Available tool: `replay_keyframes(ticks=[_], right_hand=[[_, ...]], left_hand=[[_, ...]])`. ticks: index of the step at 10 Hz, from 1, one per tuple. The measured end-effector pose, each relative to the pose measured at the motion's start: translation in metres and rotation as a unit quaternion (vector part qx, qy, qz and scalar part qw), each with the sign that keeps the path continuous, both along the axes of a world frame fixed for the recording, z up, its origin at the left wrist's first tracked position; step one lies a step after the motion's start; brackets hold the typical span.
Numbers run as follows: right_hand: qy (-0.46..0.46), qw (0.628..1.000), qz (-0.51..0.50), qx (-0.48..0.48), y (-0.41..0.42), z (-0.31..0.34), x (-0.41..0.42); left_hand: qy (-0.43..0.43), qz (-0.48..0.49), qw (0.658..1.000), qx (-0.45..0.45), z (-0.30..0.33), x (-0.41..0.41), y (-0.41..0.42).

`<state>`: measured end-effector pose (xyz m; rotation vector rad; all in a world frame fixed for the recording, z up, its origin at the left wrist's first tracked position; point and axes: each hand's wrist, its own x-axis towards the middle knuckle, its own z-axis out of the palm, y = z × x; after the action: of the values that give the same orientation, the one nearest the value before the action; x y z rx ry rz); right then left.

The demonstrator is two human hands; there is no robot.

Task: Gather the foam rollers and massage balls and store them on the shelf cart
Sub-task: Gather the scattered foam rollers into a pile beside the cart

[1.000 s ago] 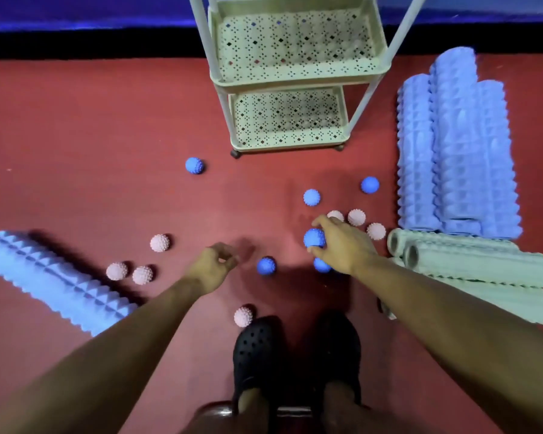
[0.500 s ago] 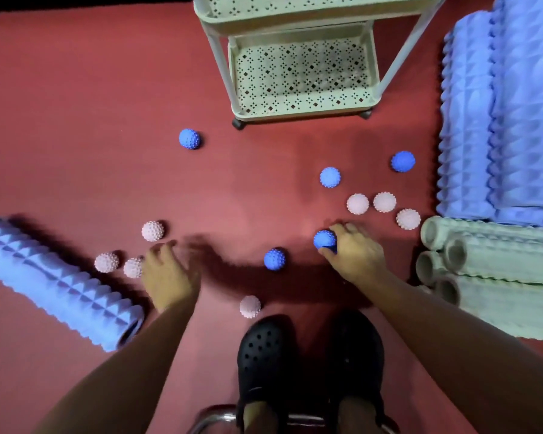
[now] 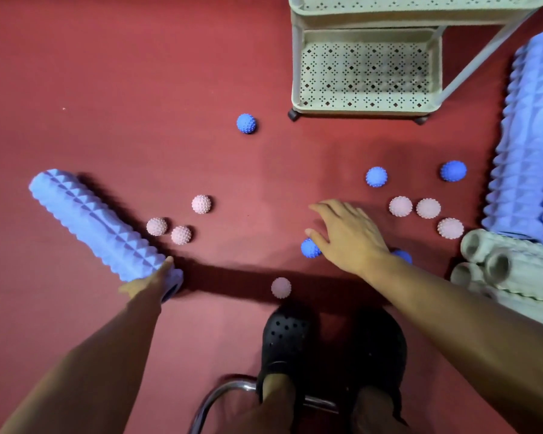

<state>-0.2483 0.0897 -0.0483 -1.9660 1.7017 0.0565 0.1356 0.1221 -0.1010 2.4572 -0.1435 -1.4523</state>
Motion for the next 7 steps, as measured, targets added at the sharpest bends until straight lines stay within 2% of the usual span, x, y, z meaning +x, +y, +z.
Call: replay_keyframes(ticks=[1, 2, 3, 4, 5, 7], right_hand=[[0.001, 1.0, 0.01, 0.013, -0.004, 0.005, 0.008], [0.0, 1.0, 0.027, 0.009, -0.007, 0.018, 0.016], [-0.004, 0.998, 0.055, -0.009, -0.018, 0.047, 0.027], [-0.012, 0.997, 0.067, -0.04, -0.032, 0.091, 0.04], [-0.033, 0.994, 0.053, -0.09, -0.042, 0.15, 0.054], [-0.106, 0.968, -0.015, -0.228, -0.04, 0.294, 0.059]], left_hand=[[0.006, 0.066, 0.997, -0.05, -0.014, 0.008, -0.003], [-0.003, 0.095, 0.994, -0.052, -0.012, 0.018, -0.003], [-0.061, 0.096, 0.99, -0.084, 0.011, 0.019, -0.005], [-0.164, 0.078, 0.956, -0.231, 0.067, 0.0, -0.017], [-0.135, 0.021, 0.92, -0.368, 0.135, -0.025, -0.039], [-0.078, -0.068, 0.854, -0.509, 0.279, -0.091, -0.052]])
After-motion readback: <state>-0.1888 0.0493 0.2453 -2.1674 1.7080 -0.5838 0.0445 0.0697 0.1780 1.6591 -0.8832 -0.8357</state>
